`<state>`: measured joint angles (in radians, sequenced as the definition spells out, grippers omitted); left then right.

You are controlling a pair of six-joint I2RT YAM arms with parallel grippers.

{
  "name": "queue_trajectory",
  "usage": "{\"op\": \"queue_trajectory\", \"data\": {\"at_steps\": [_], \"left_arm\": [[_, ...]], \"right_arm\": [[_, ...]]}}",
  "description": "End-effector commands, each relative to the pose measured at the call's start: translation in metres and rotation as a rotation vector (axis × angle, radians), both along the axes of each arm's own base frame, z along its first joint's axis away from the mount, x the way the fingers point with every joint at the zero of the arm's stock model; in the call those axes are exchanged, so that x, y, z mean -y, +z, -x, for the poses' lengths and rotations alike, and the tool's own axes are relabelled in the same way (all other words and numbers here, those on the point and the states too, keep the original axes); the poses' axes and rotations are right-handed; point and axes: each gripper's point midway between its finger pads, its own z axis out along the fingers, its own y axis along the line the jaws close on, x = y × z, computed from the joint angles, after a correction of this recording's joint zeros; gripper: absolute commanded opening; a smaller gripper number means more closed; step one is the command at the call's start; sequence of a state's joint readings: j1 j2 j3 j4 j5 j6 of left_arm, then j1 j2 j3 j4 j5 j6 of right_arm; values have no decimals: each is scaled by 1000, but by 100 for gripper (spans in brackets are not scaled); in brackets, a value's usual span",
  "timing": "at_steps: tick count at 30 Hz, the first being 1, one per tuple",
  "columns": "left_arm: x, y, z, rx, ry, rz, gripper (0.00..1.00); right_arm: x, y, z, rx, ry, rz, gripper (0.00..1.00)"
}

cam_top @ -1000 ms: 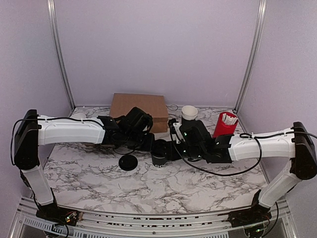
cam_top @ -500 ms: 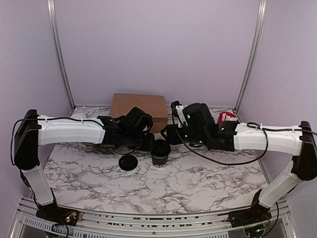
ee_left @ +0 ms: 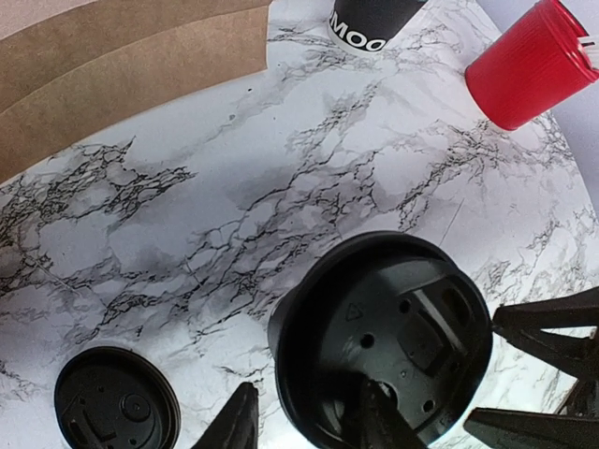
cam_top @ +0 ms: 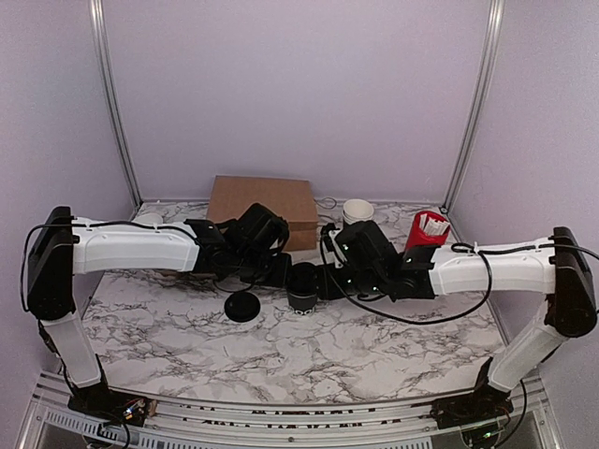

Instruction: Pack the takeout coffee

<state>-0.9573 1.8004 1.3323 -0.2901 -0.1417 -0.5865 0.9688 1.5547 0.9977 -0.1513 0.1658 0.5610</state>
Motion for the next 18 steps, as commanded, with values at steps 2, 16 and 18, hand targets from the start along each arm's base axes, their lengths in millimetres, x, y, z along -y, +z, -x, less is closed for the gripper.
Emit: {"op": "queue_trajectory", "data": {"at_steps": [2, 16, 18], "left_arm": [[-5, -8, 5, -20, -11, -41, 37], [-6, -3, 5, -11, -10, -36, 37], [-5, -3, 5, -13, -12, -36, 37]], "right_arm": [[4, 81, -5, 164, -29, 17, 49], [-3, -60, 9, -69, 37, 101, 48], [-3, -76, 17, -110, 43, 129, 45]]}}
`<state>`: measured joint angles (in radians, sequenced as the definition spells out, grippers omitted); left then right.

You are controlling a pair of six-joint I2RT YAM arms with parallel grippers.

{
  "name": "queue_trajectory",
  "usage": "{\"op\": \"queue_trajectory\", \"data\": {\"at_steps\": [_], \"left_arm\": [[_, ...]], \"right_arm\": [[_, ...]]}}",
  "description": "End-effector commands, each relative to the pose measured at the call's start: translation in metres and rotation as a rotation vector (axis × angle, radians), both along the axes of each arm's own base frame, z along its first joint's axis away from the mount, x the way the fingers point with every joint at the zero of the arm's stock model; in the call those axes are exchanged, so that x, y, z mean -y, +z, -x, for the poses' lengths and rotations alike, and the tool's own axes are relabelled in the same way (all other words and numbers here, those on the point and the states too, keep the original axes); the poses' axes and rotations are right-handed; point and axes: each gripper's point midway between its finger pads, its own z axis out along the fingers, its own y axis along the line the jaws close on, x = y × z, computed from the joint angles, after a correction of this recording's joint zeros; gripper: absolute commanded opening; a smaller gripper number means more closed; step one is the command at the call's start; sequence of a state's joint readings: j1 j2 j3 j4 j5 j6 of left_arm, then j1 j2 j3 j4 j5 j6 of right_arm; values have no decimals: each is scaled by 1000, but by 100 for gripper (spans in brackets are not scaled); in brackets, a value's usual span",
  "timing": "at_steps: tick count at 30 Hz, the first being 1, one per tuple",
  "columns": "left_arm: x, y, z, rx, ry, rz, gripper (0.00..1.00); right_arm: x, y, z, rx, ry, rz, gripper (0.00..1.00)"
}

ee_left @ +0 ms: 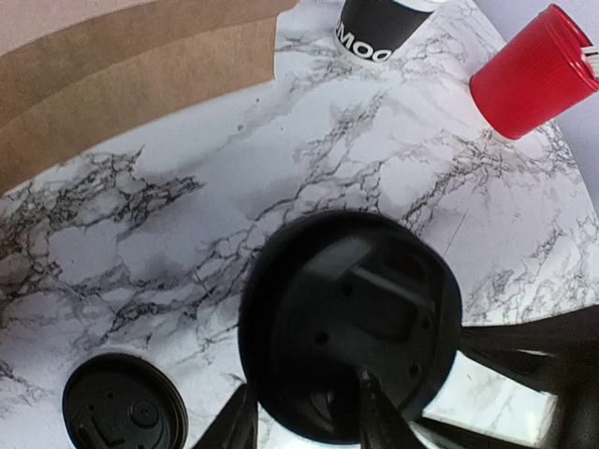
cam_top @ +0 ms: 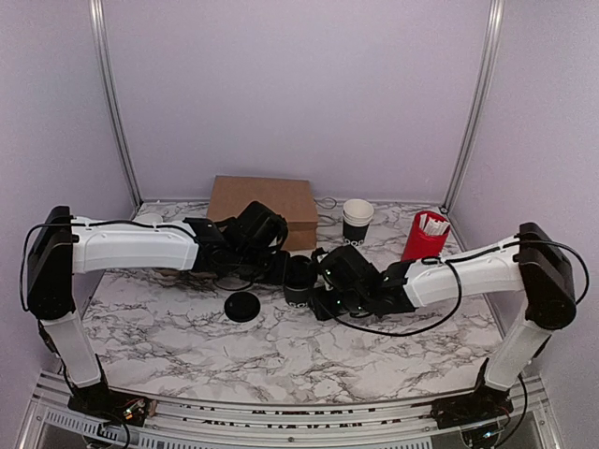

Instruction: Pack the takeout coffee

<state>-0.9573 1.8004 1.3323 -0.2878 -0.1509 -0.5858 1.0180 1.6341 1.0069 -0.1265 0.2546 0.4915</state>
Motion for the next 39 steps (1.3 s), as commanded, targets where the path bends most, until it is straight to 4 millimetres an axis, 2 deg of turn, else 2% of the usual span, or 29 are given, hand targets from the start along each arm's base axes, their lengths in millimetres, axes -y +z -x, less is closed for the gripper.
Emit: {"op": "queue_trajectory", "data": {"at_steps": [1, 3, 7, 9, 14, 16, 18, 21, 23, 27, 29, 30, 32, 39], "left_arm": [[-4, -4, 6, -21, -18, -33, 37], [-5, -3, 6, -19, -18, -33, 37], [-3, -1, 6, -18, -20, -29, 37], [-3, 1, 6, -16, -20, -24, 37], [-2, 5, 7, -13, -26, -18, 37], [-2, 6, 8, -14, -27, -15, 37], [-1, 6, 8, -15, -29, -14, 37], [0, 6, 9, -15, -30, -14, 37], [1, 6, 8, -15, -31, -14, 37], [1, 6, 8, -13, -31, -16, 37], [1, 6, 8, -12, -31, -16, 37], [1, 6, 8, -11, -30, -17, 37], [-1, 6, 7, -10, -29, -21, 37], [-1, 13, 6, 3, -29, -11, 37]], "right_arm": [[4, -49, 17, -160, 8, 22, 45], [-3, -29, 21, -122, 19, 2, 47], [-5, 22, 15, -40, 1, -25, 48], [-5, 54, 7, 25, -10, -51, 48], [12, 130, -18, 199, -85, -110, 50], [16, 151, -29, 250, -95, -153, 52], [20, 148, -44, 242, -100, -169, 53], [10, 116, -62, 175, -66, -164, 52], [-1, 72, -66, 74, -32, -131, 50], [-11, -26, -49, -171, -6, -32, 35], [-7, -50, -33, -222, -9, -4, 33], [-4, -50, -28, -216, -20, 4, 33], [2, -36, -22, -186, -44, 7, 33], [15, 22, -19, -82, -90, -29, 36]]}}
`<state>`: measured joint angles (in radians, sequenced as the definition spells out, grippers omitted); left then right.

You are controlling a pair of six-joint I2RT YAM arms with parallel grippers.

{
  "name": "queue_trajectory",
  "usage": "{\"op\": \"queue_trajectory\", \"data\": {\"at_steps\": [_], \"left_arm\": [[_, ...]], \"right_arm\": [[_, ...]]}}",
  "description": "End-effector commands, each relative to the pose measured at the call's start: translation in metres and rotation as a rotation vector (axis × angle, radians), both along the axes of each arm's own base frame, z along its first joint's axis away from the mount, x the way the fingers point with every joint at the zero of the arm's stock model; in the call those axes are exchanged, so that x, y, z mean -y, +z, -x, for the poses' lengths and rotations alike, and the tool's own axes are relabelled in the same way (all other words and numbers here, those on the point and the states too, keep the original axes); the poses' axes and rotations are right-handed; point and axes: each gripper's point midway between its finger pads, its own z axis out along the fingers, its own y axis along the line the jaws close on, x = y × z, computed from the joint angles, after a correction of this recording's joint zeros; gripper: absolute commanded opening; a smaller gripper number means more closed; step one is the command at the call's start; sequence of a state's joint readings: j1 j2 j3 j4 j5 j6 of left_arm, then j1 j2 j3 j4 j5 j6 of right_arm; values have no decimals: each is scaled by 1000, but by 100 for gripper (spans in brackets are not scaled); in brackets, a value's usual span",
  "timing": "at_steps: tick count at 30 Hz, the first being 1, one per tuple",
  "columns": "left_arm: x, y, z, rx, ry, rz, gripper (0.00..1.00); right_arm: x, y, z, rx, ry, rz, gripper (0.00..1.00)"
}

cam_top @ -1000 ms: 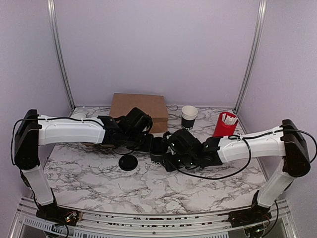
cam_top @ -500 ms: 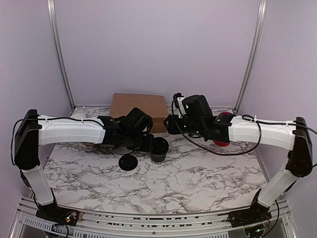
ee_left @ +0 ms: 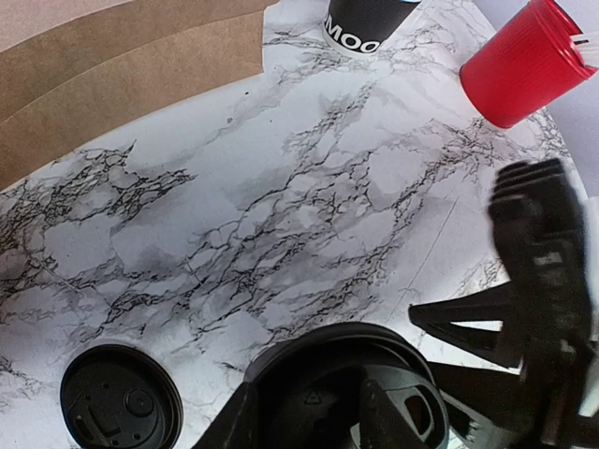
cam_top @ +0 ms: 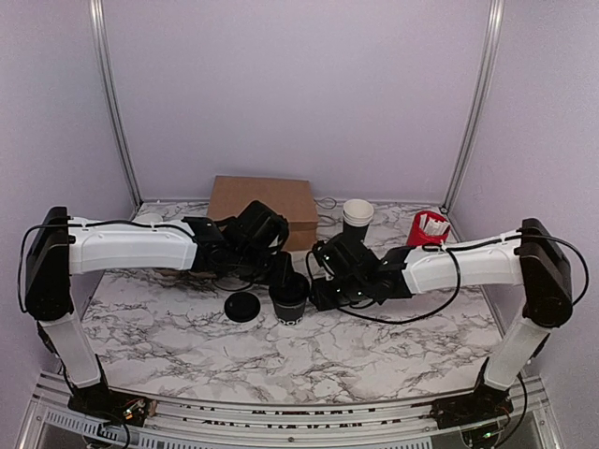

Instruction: Pack the takeout coffee

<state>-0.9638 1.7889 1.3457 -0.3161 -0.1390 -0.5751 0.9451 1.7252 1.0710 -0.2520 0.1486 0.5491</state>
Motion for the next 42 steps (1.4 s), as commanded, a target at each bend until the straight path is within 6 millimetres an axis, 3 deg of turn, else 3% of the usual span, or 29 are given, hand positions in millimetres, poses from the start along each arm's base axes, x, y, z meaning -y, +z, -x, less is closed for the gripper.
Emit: {"op": "queue_trajectory", "data": {"at_steps": [1, 6, 9, 12, 14, 16, 18, 21, 22, 24, 32, 42], "left_arm": [[-2, 12, 0, 16, -4, -2, 37], [-8, 42, -3, 71, 14, 24, 38], [-15, 56, -4, 97, 30, 36, 38], [-21, 59, -4, 101, 41, 38, 38], [-24, 55, -2, 92, 46, 35, 38], [-26, 49, 1, 78, 48, 30, 38], [-29, 41, 4, 59, 52, 24, 38], [-33, 27, 9, 33, 55, 19, 38], [-35, 23, 11, 27, 57, 15, 38], [-38, 15, 14, 15, 58, 8, 37], [-38, 13, 14, 14, 57, 12, 37], [-37, 10, 19, 0, 40, 16, 37]], "right_arm": [[3, 67, -11, 115, -56, -81, 37], [4, 126, -19, 251, -66, -115, 40], [-8, 170, -15, 345, -36, -137, 45], [-24, 191, -8, 387, 3, -154, 48], [-31, 182, -10, 378, 15, -149, 50], [-39, 146, -15, 322, 38, -114, 51], [-45, 96, -16, 202, 69, -113, 50], [-48, 20, 1, 8, 111, -101, 45], [-47, 4, 8, -31, 113, -89, 44], [-43, -8, 16, -49, 98, -80, 43], [-33, 54, 2, 80, 25, -92, 46], [-40, 86, 2, 129, 36, -138, 51]]}}
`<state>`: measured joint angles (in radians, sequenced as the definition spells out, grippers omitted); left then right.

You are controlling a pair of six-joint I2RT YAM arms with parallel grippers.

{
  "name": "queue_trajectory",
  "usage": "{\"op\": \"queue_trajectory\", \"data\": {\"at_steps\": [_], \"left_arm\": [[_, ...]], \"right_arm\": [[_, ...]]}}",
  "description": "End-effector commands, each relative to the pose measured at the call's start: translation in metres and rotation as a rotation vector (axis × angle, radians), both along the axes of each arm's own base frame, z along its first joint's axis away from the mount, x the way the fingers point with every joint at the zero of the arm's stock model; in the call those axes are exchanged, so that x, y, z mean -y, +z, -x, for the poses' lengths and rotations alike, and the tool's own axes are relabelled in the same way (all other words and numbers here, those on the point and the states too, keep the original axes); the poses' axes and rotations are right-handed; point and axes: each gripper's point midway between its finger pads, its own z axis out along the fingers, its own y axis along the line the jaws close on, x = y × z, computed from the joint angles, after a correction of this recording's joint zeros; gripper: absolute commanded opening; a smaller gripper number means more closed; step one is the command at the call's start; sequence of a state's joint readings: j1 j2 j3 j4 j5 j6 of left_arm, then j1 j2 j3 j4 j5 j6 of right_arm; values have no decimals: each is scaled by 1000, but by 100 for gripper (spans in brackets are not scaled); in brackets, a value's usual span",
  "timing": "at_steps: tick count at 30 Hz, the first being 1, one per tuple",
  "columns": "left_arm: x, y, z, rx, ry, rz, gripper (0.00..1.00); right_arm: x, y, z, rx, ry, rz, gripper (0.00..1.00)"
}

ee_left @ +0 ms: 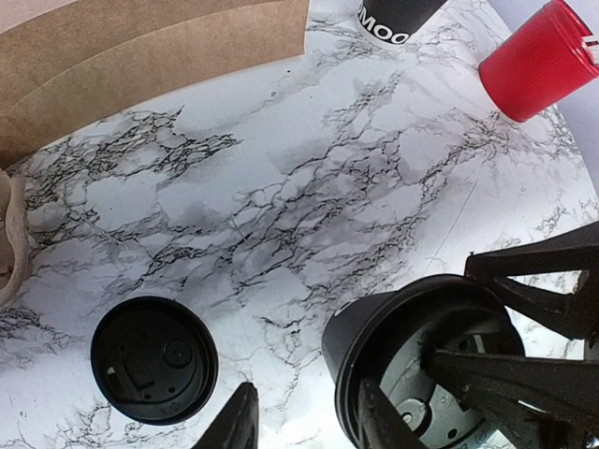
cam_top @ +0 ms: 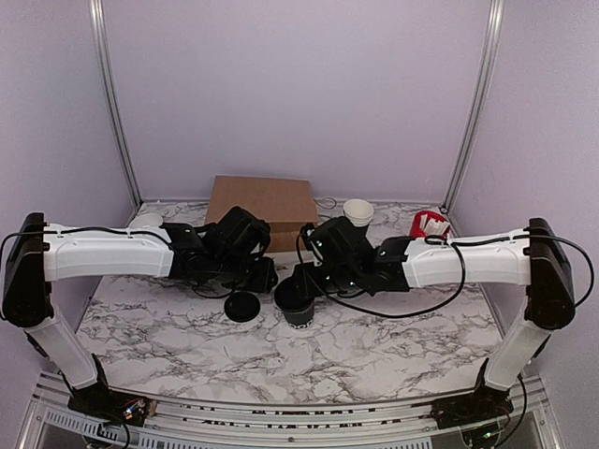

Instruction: Pack the takeout coffee

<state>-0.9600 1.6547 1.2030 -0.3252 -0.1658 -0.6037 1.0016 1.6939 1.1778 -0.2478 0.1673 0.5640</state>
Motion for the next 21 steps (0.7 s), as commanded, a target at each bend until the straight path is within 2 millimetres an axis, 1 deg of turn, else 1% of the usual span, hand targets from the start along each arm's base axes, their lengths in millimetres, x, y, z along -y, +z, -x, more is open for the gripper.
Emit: {"op": "queue_trajectory", "data": {"at_steps": [1, 6, 12, 14, 17, 18, 21], "left_arm": [[0, 10, 3, 6, -8, 29, 37], [11, 11, 11, 3, -45, 35, 37], [16, 10, 14, 2, -51, 35, 37], [15, 12, 13, 8, -47, 36, 37], [12, 16, 11, 25, -32, 34, 37], [10, 18, 9, 34, -21, 31, 37], [0, 27, 4, 67, 20, 27, 38]], "right_arm": [[-2, 30, 1, 47, 2, -25, 51], [5, 28, 0, 47, -22, -16, 54], [14, 36, 1, 66, -36, -19, 63], [17, 41, 0, 79, -37, -9, 65], [19, 49, 2, 98, -32, 18, 71], [19, 51, 4, 103, -24, 28, 74], [19, 52, 11, 109, -1, 72, 81]]}}
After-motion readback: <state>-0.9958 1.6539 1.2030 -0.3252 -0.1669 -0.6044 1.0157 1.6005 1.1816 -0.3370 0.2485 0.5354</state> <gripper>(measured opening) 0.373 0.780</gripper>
